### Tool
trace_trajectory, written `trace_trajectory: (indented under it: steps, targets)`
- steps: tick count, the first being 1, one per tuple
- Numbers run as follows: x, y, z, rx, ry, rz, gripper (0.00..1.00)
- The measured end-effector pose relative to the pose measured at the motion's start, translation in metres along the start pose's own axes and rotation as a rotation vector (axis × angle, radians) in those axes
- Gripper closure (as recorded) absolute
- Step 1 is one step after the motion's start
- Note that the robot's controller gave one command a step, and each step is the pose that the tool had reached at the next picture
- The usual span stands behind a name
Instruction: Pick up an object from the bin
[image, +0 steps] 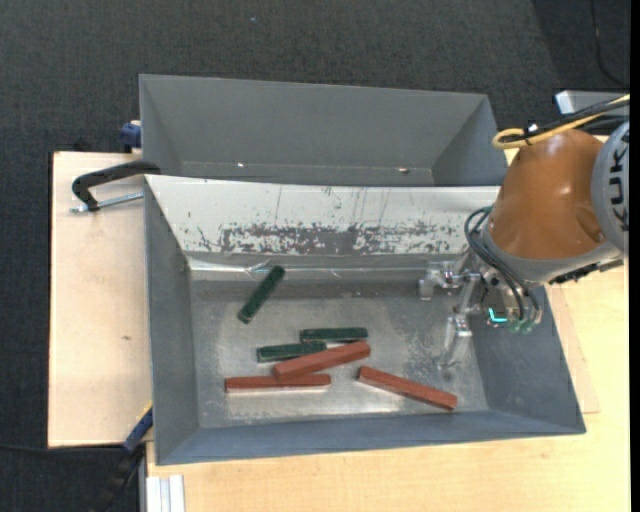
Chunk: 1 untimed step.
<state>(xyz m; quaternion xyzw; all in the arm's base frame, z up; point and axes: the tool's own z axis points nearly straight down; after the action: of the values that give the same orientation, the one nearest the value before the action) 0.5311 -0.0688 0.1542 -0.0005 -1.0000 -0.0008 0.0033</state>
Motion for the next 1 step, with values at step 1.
trace_trajectory:
  steps: [1]
  targets:
    - [0.0044,0.0085,0.0066,0.005,-0.02,-0.004,0.0]
